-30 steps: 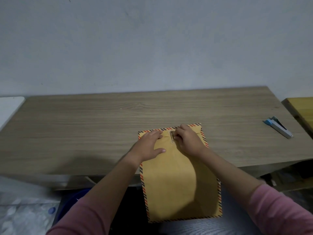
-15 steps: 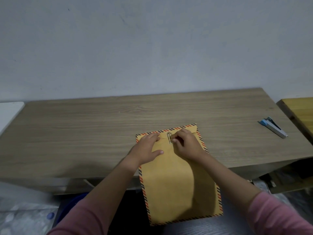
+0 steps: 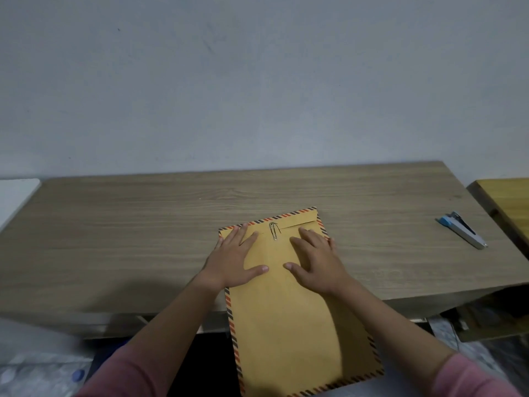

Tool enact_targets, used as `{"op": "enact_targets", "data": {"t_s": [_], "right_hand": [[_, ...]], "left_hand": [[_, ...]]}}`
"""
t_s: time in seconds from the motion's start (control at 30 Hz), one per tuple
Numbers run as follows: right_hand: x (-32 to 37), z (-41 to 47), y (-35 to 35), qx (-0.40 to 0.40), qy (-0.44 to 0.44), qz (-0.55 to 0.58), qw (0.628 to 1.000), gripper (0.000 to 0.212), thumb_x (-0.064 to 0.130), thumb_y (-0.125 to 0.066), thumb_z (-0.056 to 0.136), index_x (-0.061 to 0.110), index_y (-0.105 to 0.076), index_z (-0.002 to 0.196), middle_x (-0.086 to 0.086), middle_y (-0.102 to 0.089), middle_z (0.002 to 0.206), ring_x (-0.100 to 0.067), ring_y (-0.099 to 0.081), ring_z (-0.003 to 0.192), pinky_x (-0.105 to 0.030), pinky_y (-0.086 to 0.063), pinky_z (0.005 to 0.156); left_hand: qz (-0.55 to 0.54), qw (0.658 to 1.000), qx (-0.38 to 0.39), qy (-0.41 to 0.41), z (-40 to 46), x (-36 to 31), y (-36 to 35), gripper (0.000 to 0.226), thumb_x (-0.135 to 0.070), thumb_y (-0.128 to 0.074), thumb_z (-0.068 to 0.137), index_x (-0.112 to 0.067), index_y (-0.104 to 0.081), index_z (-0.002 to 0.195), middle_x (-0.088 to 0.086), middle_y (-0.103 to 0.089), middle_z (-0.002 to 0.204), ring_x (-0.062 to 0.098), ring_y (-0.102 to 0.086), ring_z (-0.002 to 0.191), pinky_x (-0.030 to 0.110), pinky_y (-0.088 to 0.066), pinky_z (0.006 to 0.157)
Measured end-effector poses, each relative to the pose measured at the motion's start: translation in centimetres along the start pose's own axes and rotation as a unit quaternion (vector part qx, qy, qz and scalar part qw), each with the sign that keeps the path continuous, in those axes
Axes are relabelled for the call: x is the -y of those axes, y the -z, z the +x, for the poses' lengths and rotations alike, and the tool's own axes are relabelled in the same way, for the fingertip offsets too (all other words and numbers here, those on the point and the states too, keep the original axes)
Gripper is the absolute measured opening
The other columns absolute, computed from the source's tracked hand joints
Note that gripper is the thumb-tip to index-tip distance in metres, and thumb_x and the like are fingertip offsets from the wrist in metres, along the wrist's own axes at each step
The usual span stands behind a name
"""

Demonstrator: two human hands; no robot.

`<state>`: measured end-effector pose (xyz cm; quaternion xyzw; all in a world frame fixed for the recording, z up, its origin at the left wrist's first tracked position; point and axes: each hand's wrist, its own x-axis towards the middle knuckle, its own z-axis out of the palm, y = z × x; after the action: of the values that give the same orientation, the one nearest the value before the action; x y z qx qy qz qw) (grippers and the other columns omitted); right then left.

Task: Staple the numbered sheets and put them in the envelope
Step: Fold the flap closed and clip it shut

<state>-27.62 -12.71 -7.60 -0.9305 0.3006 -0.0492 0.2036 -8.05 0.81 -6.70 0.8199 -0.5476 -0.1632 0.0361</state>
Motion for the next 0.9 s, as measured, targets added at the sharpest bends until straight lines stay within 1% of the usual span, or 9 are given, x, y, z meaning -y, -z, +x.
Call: {"op": "enact_targets", "data": {"t_s": [0.1,0.2,0.3,0.47,0.57,0.67,0.77,0.83,0.9], "right_hand": [[0.6,0.9,0.3,0.004,-0.037,-0.007,0.999,0.078,0.07,-0.045,0.076,0.029,-0.029,0.141,-0.009,-0.014,0.155,-0.031,-0.01,0.143,-0.054,-0.009,0.115],[2.0,1.9,0.9,-0.058,-0.17,-0.021,0.983,0.079,0.067,-0.056,0.073,0.022,-0.033,0.133,-0.018,-0.034,0.135,-0.037,-0.032,0.125,-0.045,-0.033,0.103],[3.3,3.9,1.6,-0.045,-0.238,0.086,0.966,0.073,0.045,-0.076,0.068,0.022,-0.04,0.127,-0.017,-0.042,0.123,-0.038,-0.045,0.114,-0.04,-0.042,0.093],[4.0,5.8,2.8,-0.026,-0.214,0.28,0.936,0.046,0.01,-0.077,0.071,0.022,-0.055,0.11,-0.006,-0.055,0.117,-0.023,-0.053,0.104,-0.03,-0.046,0.078],[5.5,6.1,3.9,-0.05,-0.159,0.382,0.909,0.039,-0.001,-0.075,0.072,0.024,-0.063,0.1,0.004,-0.055,0.099,-0.017,-0.052,0.09,-0.025,-0.047,0.07],[9.1,6.8,5.7,-0.078,-0.138,0.493,0.856,0.039,-0.001,-0.077,0.069,0.026,-0.067,0.095,-0.003,-0.058,0.098,-0.022,-0.059,0.08,-0.041,-0.056,0.074],[14.1,8.2,8.5,-0.09,-0.093,0.578,0.806,0.027,-0.004,-0.071,0.075,0.014,-0.065,0.094,-0.01,-0.066,0.092,-0.02,-0.065,0.076,-0.036,-0.056,0.071],[17.9,9.0,10.4,-0.088,-0.048,0.62,0.778,0.018,-0.002,-0.065,0.081,0.012,-0.062,0.092,-0.009,-0.065,0.084,-0.013,-0.065,0.068,-0.031,-0.052,0.069],[21.4,9.5,12.0,-0.057,-0.013,0.641,0.766,0.013,0.008,-0.059,0.088,0.01,-0.059,0.102,-0.002,-0.067,0.083,-0.007,-0.064,0.066,-0.027,-0.05,0.068]], "left_hand": [[-0.004,1.0,-0.009,0.025,0.4,1.0,0.8,0.083,-0.066,-0.045,0.086,-0.031,-0.011,0.152,0.002,0.004,0.162,0.021,0.001,0.149,0.044,-0.012,0.119],[-0.02,0.997,-0.037,0.068,-0.2,2.5,1.3,0.075,-0.061,-0.045,0.089,-0.029,-0.019,0.151,0.005,-0.003,0.162,0.024,-0.006,0.149,0.041,-0.018,0.117],[-0.031,0.993,-0.047,0.099,-0.7,3.5,1.1,0.073,-0.061,-0.043,0.09,-0.029,-0.021,0.151,0.006,-0.005,0.162,0.025,-0.008,0.148,0.039,-0.019,0.117],[-0.034,0.99,-0.049,0.126,-0.9,4.8,1.7,0.073,-0.061,-0.04,0.091,-0.027,-0.02,0.151,0.009,-0.006,0.161,0.027,-0.008,0.148,0.041,-0.02,0.117],[-0.086,0.984,-0.08,0.132,-1.4,4.9,3.3,0.065,-0.052,-0.047,0.092,-0.02,-0.031,0.147,0.012,-0.023,0.156,0.029,-0.023,0.144,0.039,-0.027,0.114],[-0.279,0.937,-0.187,0.093,-2.7,2.9,7.3,0.048,-0.041,-0.052,0.094,-0.022,-0.045,0.137,-0.003,-0.049,0.136,0.015,-0.051,0.122,0.02,-0.044,0.088],[-0.434,0.872,-0.213,0.074,-4.6,1.0,13.0,0.04,-0.042,-0.046,0.096,-0.03,-0.04,0.134,-0.011,-0.052,0.12,-0.004,-0.054,0.094,0.01,-0.036,0.067],[-0.469,0.851,-0.231,0.038,-5.6,1.2,16.3,0.039,-0.046,-0.042,0.096,-0.035,-0.037,0.133,-0.011,-0.053,0.118,-0.003,-0.054,0.097,0.016,-0.039,0.073],[-0.508,0.827,-0.241,0.001,-6.7,2.2,19.5,0.036,-0.054,-0.038,0.093,-0.044,-0.038,0.128,-0.01,-0.051,0.125,0.01,-0.054,0.115,0.029,-0.043,0.088]]}}
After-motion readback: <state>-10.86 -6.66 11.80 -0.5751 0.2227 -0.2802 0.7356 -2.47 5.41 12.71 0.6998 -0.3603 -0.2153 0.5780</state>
